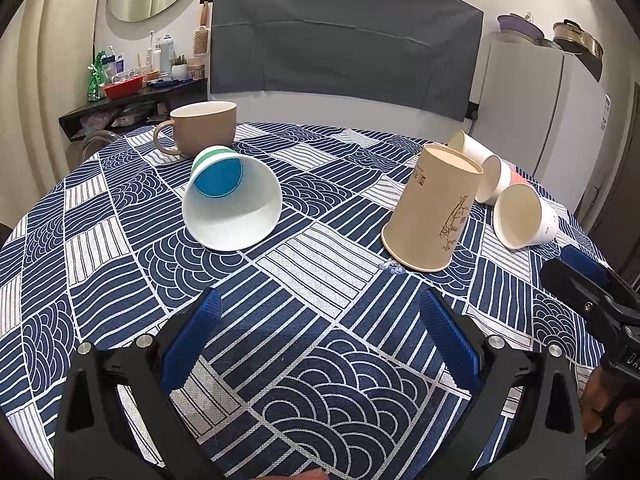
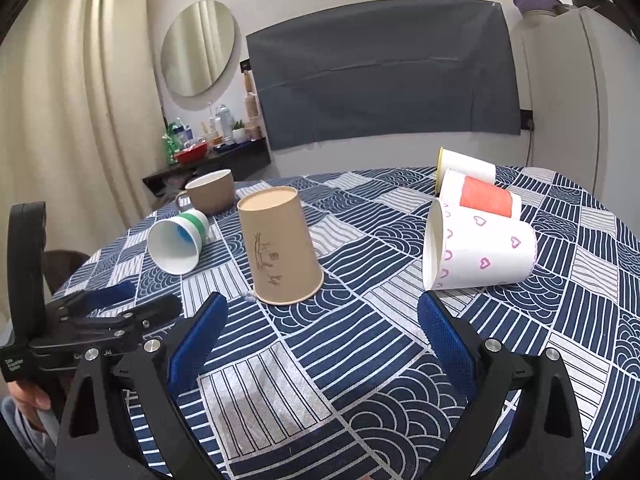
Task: Flip cup upside down
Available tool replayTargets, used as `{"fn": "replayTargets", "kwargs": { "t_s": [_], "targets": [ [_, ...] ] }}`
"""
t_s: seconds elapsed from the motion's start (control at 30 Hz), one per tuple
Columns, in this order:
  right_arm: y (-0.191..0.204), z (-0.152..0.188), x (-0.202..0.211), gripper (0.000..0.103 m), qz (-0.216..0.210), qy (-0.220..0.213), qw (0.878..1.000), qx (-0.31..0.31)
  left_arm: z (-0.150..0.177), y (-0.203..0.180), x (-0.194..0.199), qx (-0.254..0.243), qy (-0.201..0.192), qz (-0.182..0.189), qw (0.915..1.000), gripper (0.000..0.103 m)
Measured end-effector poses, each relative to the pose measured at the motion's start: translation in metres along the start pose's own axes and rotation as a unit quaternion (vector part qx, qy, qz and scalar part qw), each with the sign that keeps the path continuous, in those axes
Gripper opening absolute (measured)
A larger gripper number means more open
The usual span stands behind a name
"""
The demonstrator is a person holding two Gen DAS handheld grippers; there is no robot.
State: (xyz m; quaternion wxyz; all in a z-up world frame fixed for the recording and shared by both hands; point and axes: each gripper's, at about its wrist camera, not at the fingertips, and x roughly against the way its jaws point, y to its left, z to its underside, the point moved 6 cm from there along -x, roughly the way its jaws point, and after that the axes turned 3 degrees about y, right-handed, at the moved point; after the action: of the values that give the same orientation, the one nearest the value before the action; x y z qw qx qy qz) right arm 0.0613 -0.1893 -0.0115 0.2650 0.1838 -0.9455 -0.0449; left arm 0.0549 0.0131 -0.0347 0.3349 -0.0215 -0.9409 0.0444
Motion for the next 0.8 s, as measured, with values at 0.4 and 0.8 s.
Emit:
{"fn": "replayTargets", "kwargs": {
  "t_s": [0.4, 0.8],
  "targets": [
    [-0.0027, 0.0002, -0.0026, 0.092, 0.000, 0.007, 1.000, -0.007, 0.0008, 0.0029, -0.0011, 0.011, 0.006, -0.002, 0.9999, 0.097],
    [-0.0039, 0.0000, -0.0048, 0.092, 0.000, 0.010, 1.000, -0.008, 0.0012, 0.0029, -0.0010, 0.011, 0.006, 0.001, 0.9999, 0.097]
  ]
}}
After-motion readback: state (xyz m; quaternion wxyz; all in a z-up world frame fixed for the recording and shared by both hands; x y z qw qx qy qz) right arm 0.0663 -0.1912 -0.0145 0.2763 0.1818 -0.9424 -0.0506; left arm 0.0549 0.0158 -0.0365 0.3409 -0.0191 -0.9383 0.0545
